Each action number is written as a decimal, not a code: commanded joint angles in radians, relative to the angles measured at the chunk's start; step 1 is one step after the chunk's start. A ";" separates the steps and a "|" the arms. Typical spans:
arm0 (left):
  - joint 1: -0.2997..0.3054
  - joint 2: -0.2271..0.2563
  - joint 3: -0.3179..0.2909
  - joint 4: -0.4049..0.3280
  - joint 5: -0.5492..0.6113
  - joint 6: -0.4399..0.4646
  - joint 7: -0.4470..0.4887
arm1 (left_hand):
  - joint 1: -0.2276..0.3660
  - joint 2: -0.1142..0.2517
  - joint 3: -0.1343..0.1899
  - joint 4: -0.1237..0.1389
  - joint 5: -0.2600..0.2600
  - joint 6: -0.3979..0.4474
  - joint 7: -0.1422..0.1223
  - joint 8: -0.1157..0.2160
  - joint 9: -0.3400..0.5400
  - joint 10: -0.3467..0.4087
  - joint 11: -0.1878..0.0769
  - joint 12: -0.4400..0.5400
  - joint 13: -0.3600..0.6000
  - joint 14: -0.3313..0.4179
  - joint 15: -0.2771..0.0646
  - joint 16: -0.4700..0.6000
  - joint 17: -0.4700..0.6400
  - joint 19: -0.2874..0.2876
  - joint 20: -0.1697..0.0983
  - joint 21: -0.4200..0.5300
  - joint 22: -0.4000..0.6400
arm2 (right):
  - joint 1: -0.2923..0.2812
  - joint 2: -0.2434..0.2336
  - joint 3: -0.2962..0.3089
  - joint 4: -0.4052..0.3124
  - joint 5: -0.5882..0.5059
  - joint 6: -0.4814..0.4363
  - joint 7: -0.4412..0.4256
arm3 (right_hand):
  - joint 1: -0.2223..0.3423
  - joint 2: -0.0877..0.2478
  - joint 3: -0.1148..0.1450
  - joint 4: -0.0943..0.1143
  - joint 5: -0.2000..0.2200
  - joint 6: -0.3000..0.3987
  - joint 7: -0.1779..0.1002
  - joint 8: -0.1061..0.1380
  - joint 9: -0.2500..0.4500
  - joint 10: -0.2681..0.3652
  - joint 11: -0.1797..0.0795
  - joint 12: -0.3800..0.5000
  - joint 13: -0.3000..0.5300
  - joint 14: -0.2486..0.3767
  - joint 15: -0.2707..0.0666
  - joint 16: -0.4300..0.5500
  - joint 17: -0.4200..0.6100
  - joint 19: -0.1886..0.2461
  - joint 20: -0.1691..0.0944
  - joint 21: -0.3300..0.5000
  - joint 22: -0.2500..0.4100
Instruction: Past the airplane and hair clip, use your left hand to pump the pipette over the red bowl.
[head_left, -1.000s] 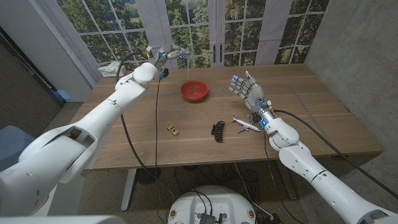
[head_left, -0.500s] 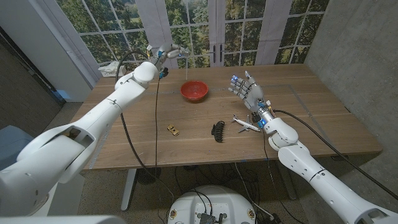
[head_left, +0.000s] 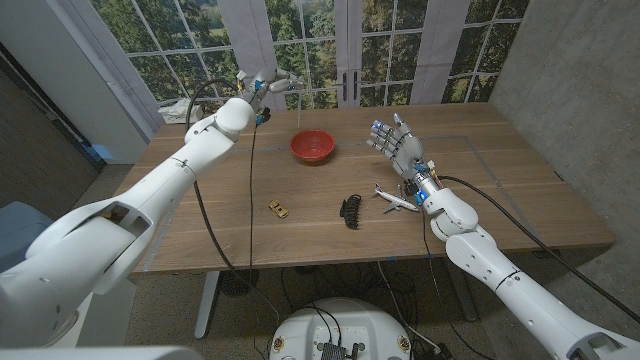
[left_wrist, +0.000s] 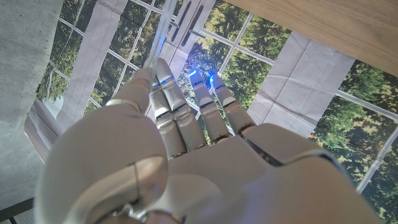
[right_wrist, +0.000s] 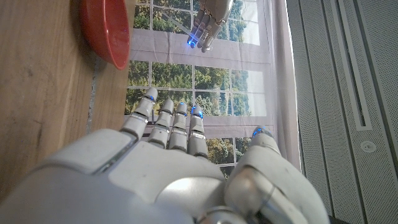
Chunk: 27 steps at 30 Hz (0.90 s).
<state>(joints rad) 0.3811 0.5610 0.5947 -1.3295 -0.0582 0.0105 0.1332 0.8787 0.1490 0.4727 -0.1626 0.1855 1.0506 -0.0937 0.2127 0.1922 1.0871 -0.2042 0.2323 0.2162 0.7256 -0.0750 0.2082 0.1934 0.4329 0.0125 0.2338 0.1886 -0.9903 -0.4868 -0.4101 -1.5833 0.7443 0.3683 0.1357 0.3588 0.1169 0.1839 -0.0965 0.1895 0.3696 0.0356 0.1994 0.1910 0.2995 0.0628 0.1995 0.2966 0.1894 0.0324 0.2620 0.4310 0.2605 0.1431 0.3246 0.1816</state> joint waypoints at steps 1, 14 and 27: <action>-0.004 -0.005 0.004 0.013 0.018 -0.005 0.007 | 0.015 0.007 0.001 0.004 0.001 0.003 -0.017 -0.004 -0.001 -0.016 -0.010 -0.010 -0.002 0.007 -0.147 0.000 -0.001 0.012 0.004 0.006 0.004 | 0.007 0.006 -0.002 0.011 -0.008 0.003 -0.004 | -0.010 -0.004 0.004 -0.006 0.008 0.003 0.010 0.001 0.001 0.002 0.004 0.003 0.000 -0.001 0.008 -0.002 0.003 -0.003 0.005 -0.004 0.002; -0.003 -0.009 -0.001 0.020 0.008 -0.009 0.003 | -0.019 -0.026 0.001 0.007 0.000 -0.077 -0.030 -0.031 -0.006 -0.094 -0.014 -0.040 -0.015 -0.013 -0.141 -0.025 -0.011 0.003 0.006 0.002 0.005 | 0.016 0.013 -0.007 0.024 -0.010 0.006 0.003 | -0.013 -0.004 0.005 -0.008 0.008 0.004 0.010 0.001 0.001 0.001 0.003 0.003 -0.004 -0.001 0.010 -0.003 0.001 -0.002 0.005 -0.007 0.002; 0.002 -0.004 -0.007 0.017 -0.005 -0.009 -0.005 | -0.048 -0.053 -0.008 0.008 0.001 -0.107 -0.031 -0.032 -0.009 -0.136 -0.014 -0.045 -0.019 -0.023 -0.142 -0.028 -0.012 0.001 0.004 0.001 0.005 | 0.023 0.017 -0.010 0.029 -0.008 0.004 0.007 | -0.016 -0.003 0.006 -0.011 0.008 0.005 0.011 0.001 0.001 0.000 0.002 0.003 -0.008 0.000 0.010 -0.004 -0.001 -0.001 0.006 -0.010 0.002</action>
<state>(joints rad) 0.3778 0.5546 0.5926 -1.3124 -0.0528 0.0044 0.1358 0.8318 0.1025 0.4678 -0.1571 0.1894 0.9445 -0.1268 0.1772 0.1812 0.9584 -0.2181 0.1885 0.1952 0.7055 -0.0663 0.1810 0.1814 0.4382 0.0179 0.2338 0.1884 -0.9725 -0.4738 -0.4176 -1.5591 0.7368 0.3728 0.1393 0.3449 0.1134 0.1882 -0.1007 0.1895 0.3712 0.0411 0.1994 0.1911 0.2980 0.0643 0.1995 0.2874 0.1840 0.0377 0.2620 0.4266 0.2604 0.1430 0.3174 0.1817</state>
